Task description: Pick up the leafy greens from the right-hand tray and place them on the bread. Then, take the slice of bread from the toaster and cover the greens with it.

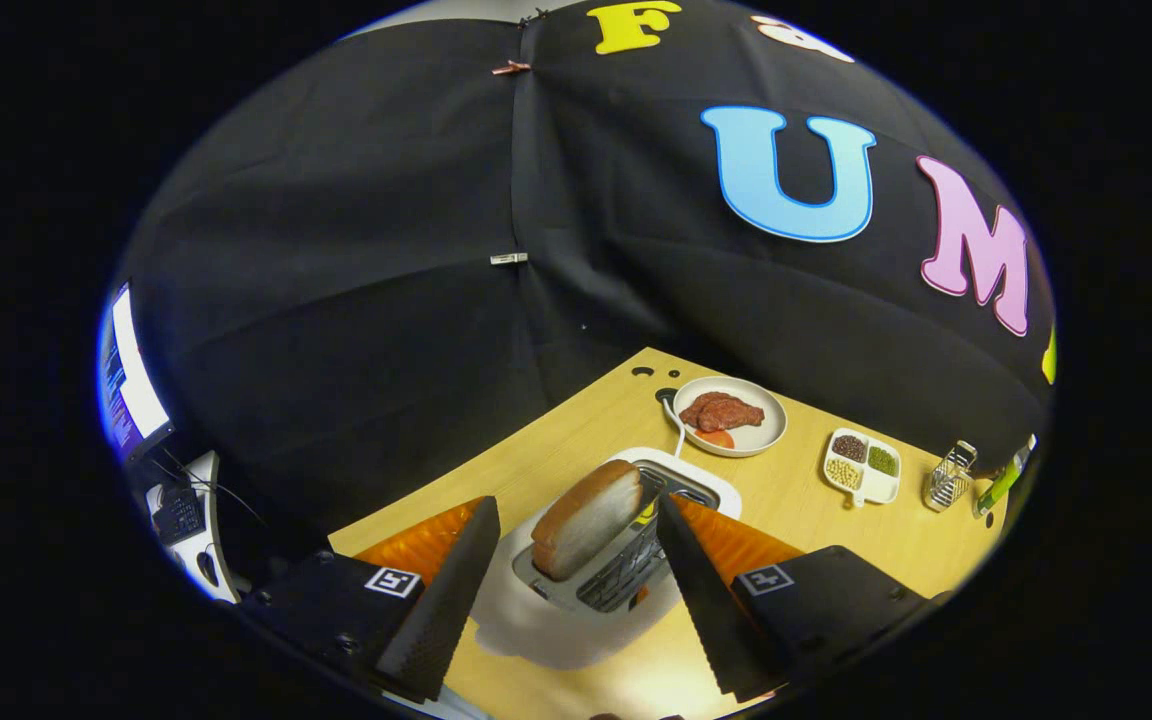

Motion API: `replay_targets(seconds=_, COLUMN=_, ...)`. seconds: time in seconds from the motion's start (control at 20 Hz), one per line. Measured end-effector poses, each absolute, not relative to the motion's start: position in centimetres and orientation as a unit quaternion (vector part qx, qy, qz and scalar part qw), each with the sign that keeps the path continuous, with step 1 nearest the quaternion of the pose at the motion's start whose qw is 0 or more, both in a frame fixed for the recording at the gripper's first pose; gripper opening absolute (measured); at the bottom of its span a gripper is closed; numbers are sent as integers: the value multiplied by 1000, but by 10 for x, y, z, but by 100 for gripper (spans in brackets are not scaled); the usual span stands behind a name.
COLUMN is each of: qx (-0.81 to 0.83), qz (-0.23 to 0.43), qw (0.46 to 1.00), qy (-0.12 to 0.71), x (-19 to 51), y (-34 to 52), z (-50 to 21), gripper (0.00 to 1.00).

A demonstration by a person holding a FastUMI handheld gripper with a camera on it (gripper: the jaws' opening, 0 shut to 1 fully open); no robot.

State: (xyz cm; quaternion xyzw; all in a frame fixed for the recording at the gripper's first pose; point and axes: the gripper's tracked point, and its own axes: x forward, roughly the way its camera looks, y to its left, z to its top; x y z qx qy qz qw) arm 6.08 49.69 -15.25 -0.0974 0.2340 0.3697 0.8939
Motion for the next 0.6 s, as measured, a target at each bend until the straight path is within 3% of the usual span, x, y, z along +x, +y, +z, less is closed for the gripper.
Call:
replay_targets(seconds=0.45, qx=-123, qz=330, qw=892, qy=284, x=80, y=518, z=-200, gripper=98)
replay_targets(seconds=0.5, qx=-117, qz=329, qw=893, qy=285, x=81, y=521, z=-201, gripper=95)
replay_targets(seconds=0.6, qx=-115, qz=325, qw=894, qy=287, x=84, y=521, z=-199, gripper=74)
